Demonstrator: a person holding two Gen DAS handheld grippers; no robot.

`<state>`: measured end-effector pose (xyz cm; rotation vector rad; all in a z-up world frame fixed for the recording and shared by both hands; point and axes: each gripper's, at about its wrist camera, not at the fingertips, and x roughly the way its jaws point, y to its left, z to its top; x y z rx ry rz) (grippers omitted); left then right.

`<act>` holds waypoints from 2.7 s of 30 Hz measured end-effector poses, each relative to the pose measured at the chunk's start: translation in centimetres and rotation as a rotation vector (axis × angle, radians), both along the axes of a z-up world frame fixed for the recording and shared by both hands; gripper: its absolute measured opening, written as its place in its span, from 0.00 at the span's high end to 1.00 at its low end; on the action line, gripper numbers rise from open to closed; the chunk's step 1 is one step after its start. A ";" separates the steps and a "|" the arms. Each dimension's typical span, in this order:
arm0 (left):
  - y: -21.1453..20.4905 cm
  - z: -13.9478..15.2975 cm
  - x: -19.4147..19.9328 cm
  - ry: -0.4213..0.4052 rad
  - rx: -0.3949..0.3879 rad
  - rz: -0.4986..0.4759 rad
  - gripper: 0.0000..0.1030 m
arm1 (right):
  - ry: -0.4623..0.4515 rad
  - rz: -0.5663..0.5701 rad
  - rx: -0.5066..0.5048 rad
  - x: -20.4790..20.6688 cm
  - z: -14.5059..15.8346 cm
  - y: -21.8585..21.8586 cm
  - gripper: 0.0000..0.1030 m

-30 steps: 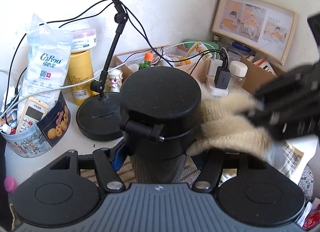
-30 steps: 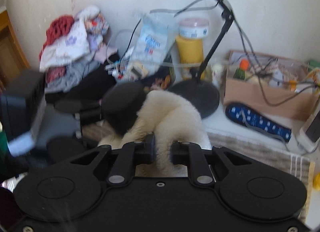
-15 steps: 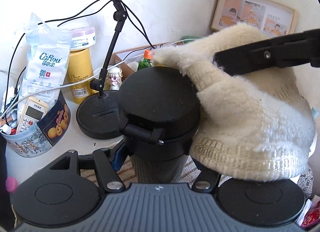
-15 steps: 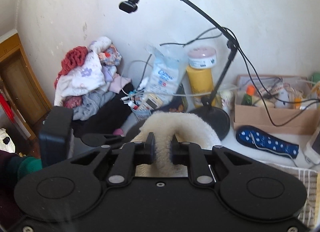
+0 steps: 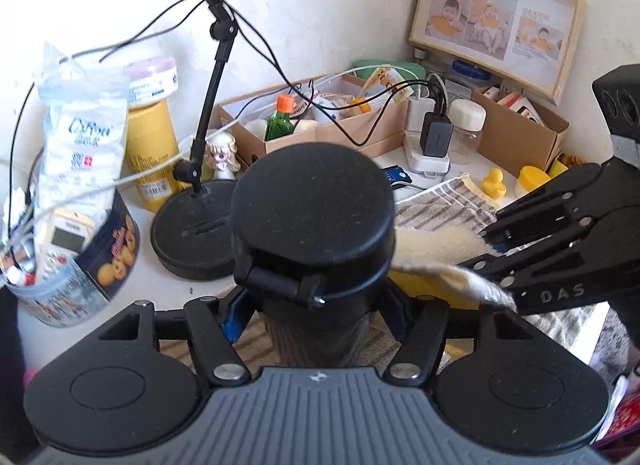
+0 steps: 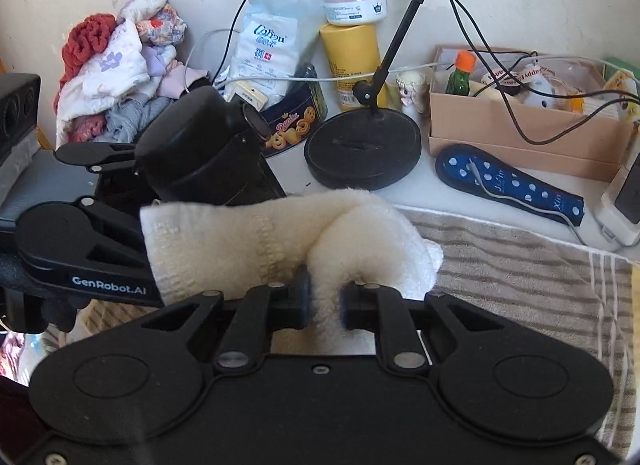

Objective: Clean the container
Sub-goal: 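Wipe the cloth over the bottle lid with the right gripper, then rub the cloth along the bottle side with the right gripper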

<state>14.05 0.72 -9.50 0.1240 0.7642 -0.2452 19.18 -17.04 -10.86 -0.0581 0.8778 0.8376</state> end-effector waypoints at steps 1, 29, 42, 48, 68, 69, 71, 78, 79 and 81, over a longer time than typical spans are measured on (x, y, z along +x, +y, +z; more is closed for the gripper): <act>0.0 0.2 -0.1 -0.001 -0.001 -0.001 0.38 | -0.003 -0.002 0.011 -0.1 0.2 -0.2 0.88; 0.8 0.7 -0.7 -0.072 0.001 -0.083 0.38 | -0.242 0.131 0.049 0.0 4.4 0.9 0.88; 1.1 0.6 -0.7 -0.074 -0.014 -0.075 0.38 | -0.136 0.201 -0.150 -0.3 -3.4 2.3 0.88; 1.3 0.6 -0.8 -0.069 -0.019 -0.094 0.38 | -0.112 0.094 0.139 1.4 1.4 -1.8 0.88; 1.3 0.6 -1.0 -0.063 -0.028 -0.083 0.38 | 0.000 0.162 0.058 2.1 -1.3 1.4 0.87; 1.2 0.6 -0.9 -0.062 -0.028 -0.082 0.38 | 0.006 0.164 0.046 2.2 -1.7 1.5 0.87; 1.1 0.6 -0.9 -0.063 -0.025 -0.080 0.38 | 0.023 0.164 0.022 2.3 -2.6 1.7 0.87; 0.7 0.6 -0.9 -0.067 -0.017 -0.066 0.38 | 0.066 0.172 -0.060 2.6 -5.5 2.7 0.87; 0.7 0.5 -0.9 -0.067 -0.017 -0.066 0.38 | 0.069 0.172 -0.069 2.7 -5.9 2.8 0.87; 0.6 0.5 -0.9 -0.068 -0.011 -0.069 0.38 | 0.070 0.180 -0.090 2.7 -6.5 3.1 0.88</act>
